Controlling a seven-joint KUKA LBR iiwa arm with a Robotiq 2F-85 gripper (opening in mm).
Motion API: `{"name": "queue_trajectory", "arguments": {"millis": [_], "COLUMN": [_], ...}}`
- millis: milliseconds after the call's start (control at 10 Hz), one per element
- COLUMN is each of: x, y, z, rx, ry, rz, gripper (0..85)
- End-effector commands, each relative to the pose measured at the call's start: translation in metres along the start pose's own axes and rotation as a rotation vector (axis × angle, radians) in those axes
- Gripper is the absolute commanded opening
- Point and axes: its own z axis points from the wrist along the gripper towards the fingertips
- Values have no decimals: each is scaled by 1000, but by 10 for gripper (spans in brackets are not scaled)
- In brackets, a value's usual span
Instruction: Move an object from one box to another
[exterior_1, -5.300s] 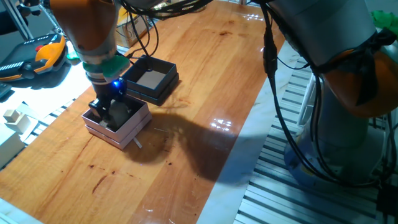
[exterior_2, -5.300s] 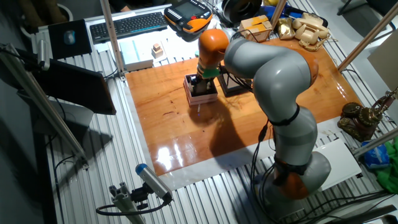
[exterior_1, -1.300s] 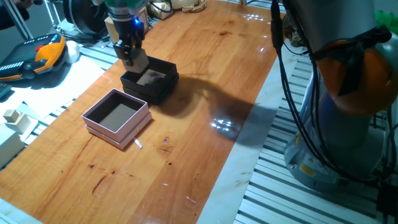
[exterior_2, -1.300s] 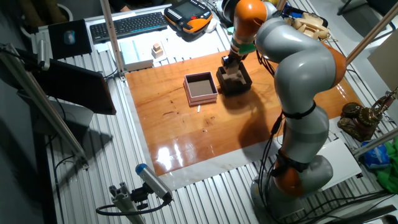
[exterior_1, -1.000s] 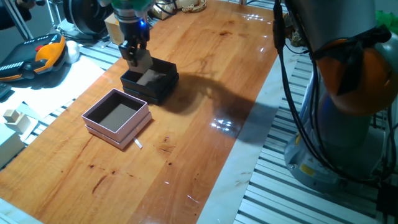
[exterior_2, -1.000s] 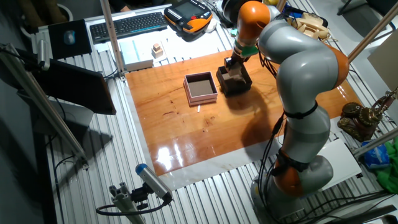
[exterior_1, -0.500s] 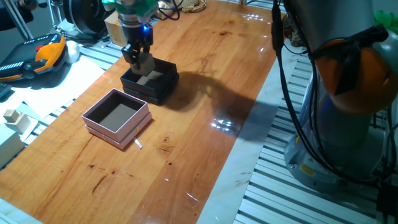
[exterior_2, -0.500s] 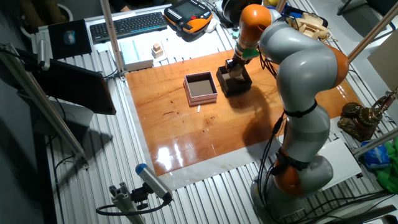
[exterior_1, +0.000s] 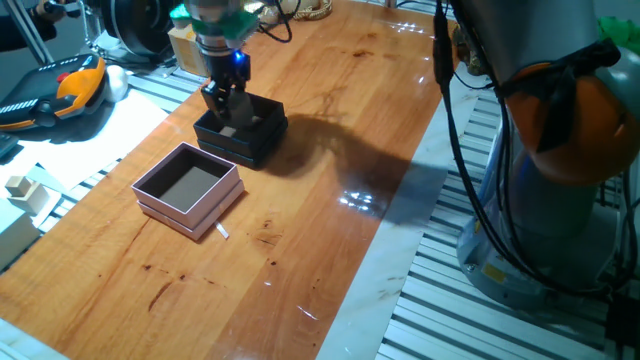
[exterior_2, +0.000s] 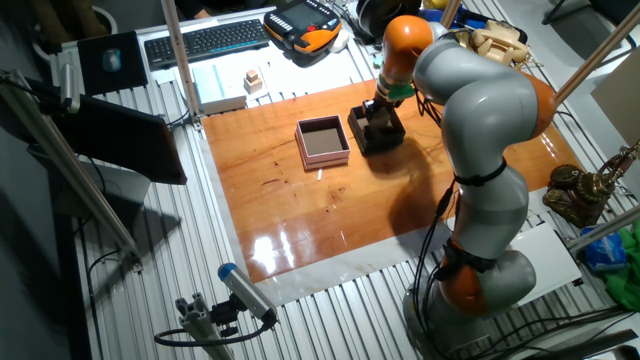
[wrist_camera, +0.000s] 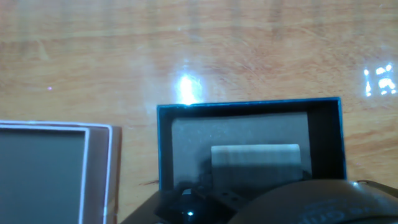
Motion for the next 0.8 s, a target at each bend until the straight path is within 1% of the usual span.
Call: {"name": "queue_trajectory", "arguments": {"millis": [0, 100, 300, 500, 700], "x": [3, 6, 11, 12, 14], "y": [0, 1, 0, -2, -4], "z": [5, 10, 14, 19, 29], "rx": [2, 4, 9, 14, 9], "ry": [2, 2, 8, 15, 8], "rz": [1, 4, 7, 13, 13], "gripper": [0, 0, 0, 0, 0]}}
